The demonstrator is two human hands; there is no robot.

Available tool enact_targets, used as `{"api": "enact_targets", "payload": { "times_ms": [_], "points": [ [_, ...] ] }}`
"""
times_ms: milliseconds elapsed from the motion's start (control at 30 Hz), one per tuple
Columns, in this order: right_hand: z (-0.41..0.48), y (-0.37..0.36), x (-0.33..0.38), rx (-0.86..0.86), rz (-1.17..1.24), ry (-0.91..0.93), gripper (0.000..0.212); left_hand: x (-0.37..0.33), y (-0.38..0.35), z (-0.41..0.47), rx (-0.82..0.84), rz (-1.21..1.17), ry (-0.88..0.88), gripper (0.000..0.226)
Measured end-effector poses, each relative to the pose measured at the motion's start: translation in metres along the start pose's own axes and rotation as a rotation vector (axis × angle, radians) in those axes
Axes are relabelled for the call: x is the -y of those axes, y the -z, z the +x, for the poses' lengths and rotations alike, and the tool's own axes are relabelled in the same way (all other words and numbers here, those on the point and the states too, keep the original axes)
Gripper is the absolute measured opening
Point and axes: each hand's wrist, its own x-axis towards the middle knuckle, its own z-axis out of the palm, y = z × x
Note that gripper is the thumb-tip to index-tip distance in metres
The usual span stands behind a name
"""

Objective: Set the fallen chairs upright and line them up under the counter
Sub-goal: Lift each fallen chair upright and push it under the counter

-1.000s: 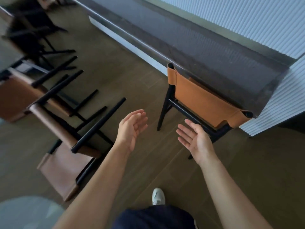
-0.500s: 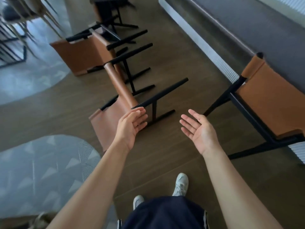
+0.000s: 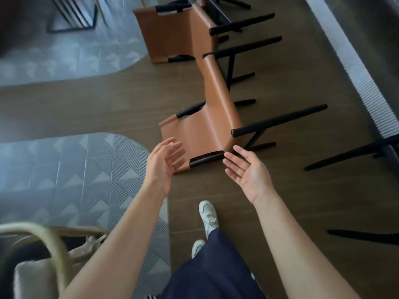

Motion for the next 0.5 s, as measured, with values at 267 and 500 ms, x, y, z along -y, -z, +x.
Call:
{"api": "enact_targets", "payload": {
  "times_ms": [267,500],
  "points": [
    [0.109,-0.074,-0.015,0.06,-0.127,-0.172,0.023,-0.004,0.007,0.102,-0.165,-0.065,0.034,0.022],
    [0.194,-0.108,-0.031,0.041,-0.19,-0.234,0.022,0.002,0.047,0.188,-0.315,-0.107,0.045,0.028]
  ]
}}
